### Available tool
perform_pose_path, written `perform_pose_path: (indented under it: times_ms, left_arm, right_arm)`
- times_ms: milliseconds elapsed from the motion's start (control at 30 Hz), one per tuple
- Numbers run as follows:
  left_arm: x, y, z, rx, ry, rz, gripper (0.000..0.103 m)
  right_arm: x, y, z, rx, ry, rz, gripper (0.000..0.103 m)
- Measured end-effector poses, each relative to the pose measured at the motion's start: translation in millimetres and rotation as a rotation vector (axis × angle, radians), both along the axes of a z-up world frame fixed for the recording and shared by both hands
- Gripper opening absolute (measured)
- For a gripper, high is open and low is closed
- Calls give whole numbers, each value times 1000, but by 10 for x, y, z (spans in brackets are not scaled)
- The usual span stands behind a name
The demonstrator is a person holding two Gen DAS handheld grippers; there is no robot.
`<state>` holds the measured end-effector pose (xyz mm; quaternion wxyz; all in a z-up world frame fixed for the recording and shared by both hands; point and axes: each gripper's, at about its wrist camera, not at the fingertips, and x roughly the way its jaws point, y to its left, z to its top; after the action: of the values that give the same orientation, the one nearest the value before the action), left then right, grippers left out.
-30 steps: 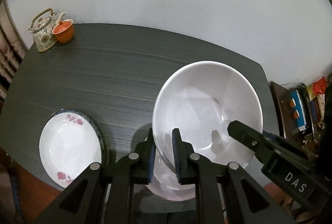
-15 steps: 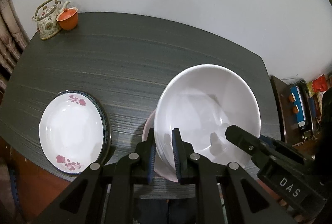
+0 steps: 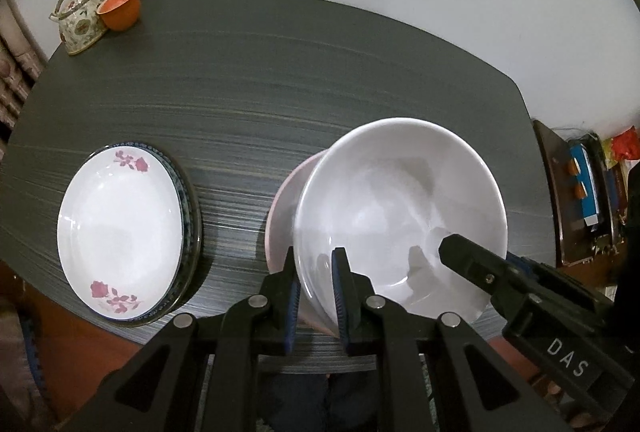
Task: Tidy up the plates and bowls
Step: 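Lift and carry the white 'Rabbit' bowl over the pink bowl with both tools, then lower the 'Rabbit' bowl into the white bowl inside the pink bowl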
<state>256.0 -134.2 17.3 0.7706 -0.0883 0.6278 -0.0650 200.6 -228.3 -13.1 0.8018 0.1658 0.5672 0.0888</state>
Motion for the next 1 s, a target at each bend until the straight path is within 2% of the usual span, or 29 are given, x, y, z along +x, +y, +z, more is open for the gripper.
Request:
perform_pose_path:
  times_ms: [367,1000]
  left_arm:
    - [-16,-53,-174,16,34,-9,15]
    - [56,-206,-259,46,57,-18,15]
  right_arm:
    - [36,16,-174,-1,41,-13,22]
    - [83,-13,-379,6,85,-23,22]
